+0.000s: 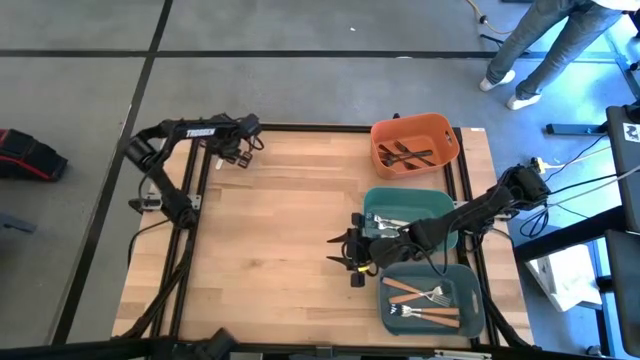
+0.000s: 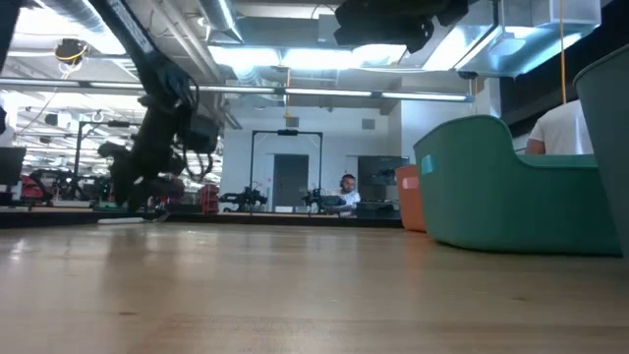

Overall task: Sort silverware by color (type)
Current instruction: Put the white fork into the green bin

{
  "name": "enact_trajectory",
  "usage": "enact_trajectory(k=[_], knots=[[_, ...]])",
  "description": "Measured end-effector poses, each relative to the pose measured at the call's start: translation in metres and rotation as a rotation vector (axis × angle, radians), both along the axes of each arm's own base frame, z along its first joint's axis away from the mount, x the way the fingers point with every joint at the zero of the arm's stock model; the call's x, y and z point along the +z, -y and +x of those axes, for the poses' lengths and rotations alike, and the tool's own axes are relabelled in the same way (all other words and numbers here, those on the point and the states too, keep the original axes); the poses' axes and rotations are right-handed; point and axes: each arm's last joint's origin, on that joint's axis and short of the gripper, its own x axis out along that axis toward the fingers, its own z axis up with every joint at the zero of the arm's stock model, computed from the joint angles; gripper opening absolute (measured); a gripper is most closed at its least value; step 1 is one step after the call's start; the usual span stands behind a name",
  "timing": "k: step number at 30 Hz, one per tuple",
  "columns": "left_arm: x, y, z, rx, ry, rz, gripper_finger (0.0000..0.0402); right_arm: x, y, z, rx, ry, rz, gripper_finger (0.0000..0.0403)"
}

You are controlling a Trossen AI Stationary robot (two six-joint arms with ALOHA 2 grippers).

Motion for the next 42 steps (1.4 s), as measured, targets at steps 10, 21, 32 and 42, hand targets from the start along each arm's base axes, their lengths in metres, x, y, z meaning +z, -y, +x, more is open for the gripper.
enact_trajectory(k=[10, 21, 32, 42], knots=[[-0.005, -0.013, 0.003, 0.006, -0.005, 0.038, 0.0139, 0.0, 0.0, 0.0, 0.0, 0.002, 0.002, 0.0172], [-0.023, -0.016, 0.006, 0.007, -0.05, 0.001, 0.0139, 0.0, 0.0, 0.0, -0.001, 0.001, 0.003, 0.0172], [-0.016, -0.013, 0.005, -0.055, 0.027, -0.12, 0.0139, 0.0, 0.0, 0.0, -0.001, 0.0, 0.002, 0.0172], [-0.014, -0.012, 0.004, -0.066, 0.085, -0.163, 0.0084, 0.0, 0.0, 0.0, 0.0, 0.0, 0.002, 0.0172]])
